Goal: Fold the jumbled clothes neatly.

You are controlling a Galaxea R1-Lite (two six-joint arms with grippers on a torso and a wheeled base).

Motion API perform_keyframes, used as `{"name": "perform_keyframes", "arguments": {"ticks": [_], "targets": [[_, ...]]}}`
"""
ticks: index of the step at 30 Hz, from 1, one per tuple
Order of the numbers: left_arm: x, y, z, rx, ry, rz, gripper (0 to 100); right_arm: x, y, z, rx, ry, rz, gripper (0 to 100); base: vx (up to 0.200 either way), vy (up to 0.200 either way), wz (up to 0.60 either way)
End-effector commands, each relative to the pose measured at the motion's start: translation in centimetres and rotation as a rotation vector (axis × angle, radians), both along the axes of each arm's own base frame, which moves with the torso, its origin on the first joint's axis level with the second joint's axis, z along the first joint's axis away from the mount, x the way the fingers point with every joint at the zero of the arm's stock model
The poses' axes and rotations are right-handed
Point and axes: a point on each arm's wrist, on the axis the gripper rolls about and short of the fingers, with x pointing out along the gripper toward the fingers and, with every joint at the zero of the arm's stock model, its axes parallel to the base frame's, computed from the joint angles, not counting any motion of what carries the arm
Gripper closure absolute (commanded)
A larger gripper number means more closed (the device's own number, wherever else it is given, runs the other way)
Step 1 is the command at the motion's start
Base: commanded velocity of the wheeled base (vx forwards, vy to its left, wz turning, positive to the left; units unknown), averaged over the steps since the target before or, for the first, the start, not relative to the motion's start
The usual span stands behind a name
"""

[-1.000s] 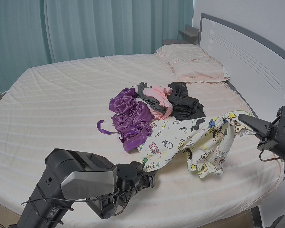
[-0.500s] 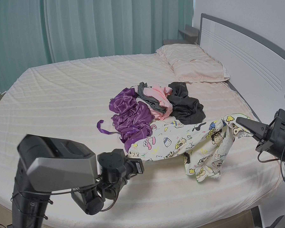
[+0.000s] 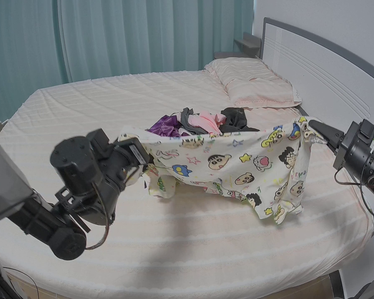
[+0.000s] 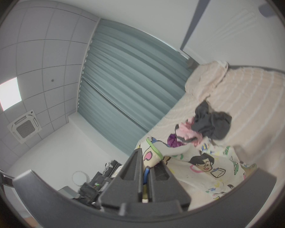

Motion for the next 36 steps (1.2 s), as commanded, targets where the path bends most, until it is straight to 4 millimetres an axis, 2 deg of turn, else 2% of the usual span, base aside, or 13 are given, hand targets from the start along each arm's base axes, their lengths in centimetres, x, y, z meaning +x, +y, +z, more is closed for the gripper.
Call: {"name": "perform_keyframes", "arguments": {"ticks": [1, 3, 5, 9, 10, 11, 12, 13, 15, 18, 20, 27, 36], "targets": [[-3.0, 2.6, 8.3, -0.076, -0.180, 0.074, 100, 0.8, 0.8, 2.9, -0.022, -0.141, -0.049, 100, 0.000, 0.000, 0.00], [-3.7, 3.0, 8.5, -0.046, -0.175, 0.079, 100, 0.5, 1.2, 3.0, -0.045, -0.159, -0.044, 100, 0.000, 0.000, 0.00], [-4.1, 3.2, 7.6, -0.023, -0.146, 0.075, 100, 0.3, 1.6, 2.4, -0.058, -0.145, -0.032, 100, 0.000, 0.000, 0.00], [-4.9, 3.7, 3.7, 0.059, -0.019, 0.066, 100, 0.5, 2.1, -0.7, -0.098, -0.036, -0.003, 100, 0.000, 0.000, 0.00], [-5.0, 3.7, 3.4, 0.062, -0.009, 0.063, 100, 0.5, 2.1, -0.8, -0.100, -0.030, -0.004, 100, 0.000, 0.000, 0.00], [-5.3, 3.5, 1.0, 0.074, 0.072, 0.045, 100, 0.8, 2.4, -2.3, -0.121, 0.024, 0.003, 100, 0.000, 0.000, 0.00], [-5.3, 3.5, 1.0, 0.074, 0.072, 0.045, 100, 0.8, 2.4, -2.3, -0.121, 0.024, 0.003, 100, 0.000, 0.000, 0.00], [-5.5, 2.9, -0.8, 0.047, 0.139, 0.021, 100, 0.7, 2.6, -3.7, -0.135, 0.083, 0.010, 100, 0.000, 0.000, 0.00], [-5.5, 2.6, -1.8, -0.013, 0.178, 0.015, 100, 0.5, 2.6, -4.7, -0.130, 0.126, 0.008, 100, 0.000, 0.000, 0.00], [-5.5, 2.5, -2.4, -0.053, 0.204, 0.012, 100, 0.4, 2.8, -5.1, -0.111, 0.143, 0.016, 100, 0.000, 0.000, 0.00], [-6.2, 2.3, -3.7, -0.055, 0.257, -0.008, 100, 0.1, 3.3, -5.8, -0.092, 0.173, 0.039, 100, 0.000, 0.000, 0.00], [-7.4, 1.5, -5.6, -0.004, 0.329, -0.058, 100, 0.6, 6.0, -8.8, -0.164, 0.275, 0.036, 100, 0.000, 0.000, 0.00], [-7.8, 0.5, -6.8, -0.051, 0.376, -0.082, 100, 0.3, 6.4, -9.0, -0.218, 0.254, -0.007, 100, 0.000, 0.000, 0.00]]}}
